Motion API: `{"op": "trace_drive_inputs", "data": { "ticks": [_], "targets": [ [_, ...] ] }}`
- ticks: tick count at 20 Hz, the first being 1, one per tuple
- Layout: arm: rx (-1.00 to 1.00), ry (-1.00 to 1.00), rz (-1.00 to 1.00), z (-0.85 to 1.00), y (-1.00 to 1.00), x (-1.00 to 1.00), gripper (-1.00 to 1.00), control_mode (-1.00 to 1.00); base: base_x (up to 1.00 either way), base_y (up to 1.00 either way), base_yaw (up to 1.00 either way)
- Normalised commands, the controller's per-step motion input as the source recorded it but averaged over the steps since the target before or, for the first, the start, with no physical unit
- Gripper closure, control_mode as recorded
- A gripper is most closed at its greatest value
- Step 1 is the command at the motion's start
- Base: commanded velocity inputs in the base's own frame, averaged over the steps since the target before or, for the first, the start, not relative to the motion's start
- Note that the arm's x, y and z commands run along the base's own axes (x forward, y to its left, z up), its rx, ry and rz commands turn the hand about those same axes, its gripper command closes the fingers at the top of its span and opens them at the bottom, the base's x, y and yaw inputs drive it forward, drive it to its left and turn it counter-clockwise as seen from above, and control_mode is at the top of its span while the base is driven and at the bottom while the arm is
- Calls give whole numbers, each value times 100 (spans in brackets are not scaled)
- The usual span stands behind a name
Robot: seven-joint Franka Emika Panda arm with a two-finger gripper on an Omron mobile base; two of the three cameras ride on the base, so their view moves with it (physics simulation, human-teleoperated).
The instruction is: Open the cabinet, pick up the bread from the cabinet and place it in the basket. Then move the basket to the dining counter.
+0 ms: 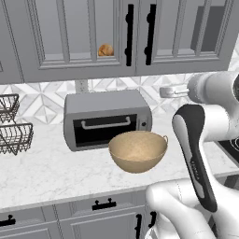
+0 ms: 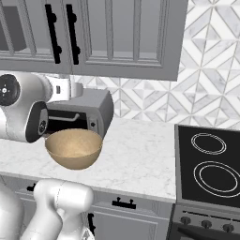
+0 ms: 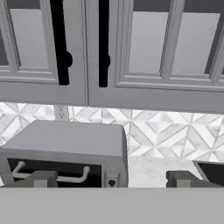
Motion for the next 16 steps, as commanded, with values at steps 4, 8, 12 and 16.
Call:
{"op": "trace_drive_inputs", "data": {
  "ticks": [4, 8, 12, 16],
  "targets": [
    [0, -38, 0, 71, 5, 0, -100, -100, 0, 0, 0],
    [1, -38, 0, 56, 16, 0, -100, -100, 0, 0, 0],
    [0, -25, 0, 47, 35, -13, -100, -100, 0, 0, 0],
    [0, -17, -4, 33, 52, -9, -100, -100, 0, 0, 0]
  ]
}}
